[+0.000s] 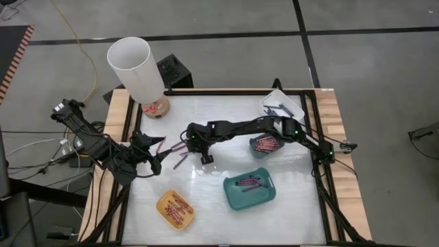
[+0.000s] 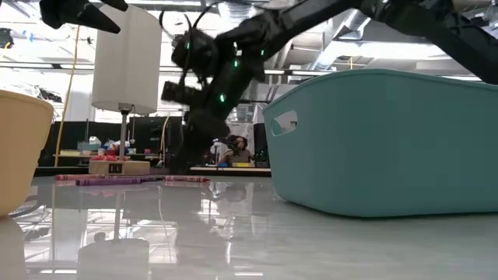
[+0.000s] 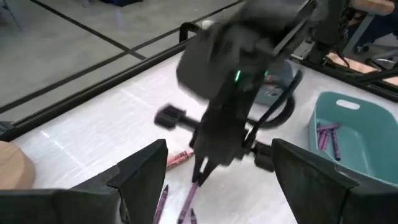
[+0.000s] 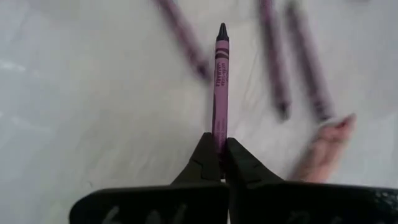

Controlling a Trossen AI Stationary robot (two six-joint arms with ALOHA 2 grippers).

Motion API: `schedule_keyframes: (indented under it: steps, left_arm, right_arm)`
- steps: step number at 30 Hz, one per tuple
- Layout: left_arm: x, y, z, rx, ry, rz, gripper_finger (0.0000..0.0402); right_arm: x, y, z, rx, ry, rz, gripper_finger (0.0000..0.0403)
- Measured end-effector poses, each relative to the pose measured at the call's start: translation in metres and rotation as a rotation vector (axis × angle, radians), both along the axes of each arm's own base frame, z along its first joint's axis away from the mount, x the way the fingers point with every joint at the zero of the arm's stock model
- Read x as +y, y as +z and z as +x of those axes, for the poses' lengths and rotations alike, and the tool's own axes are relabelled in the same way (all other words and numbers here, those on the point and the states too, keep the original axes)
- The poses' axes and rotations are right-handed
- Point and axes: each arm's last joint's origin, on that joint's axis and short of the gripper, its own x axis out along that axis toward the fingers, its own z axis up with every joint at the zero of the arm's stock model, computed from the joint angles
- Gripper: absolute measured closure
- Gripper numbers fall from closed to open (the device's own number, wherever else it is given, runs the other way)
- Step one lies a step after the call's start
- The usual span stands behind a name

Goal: Sort crayons
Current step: Put the purple crayon into the blue bin

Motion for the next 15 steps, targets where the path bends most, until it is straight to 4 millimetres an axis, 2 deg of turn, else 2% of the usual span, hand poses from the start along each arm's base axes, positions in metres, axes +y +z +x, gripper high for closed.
schedule_keyframes:
  steps: [7, 15]
  left_arm:
    - [0.014, -0.008, 0.001, 0.047, 0.113, -0.067, 0.0136]
    - [0.031, -0.034, 0.018, 0.279, 0.281, -0.148, 0.0207]
  right_arm:
    - [0.009, 0.056, -0.021, -0.026, 0.013, -0.004, 0.0402]
    - [0.025, 0.126, -0.063, -0.035, 0.028, -0.015, 0.0402]
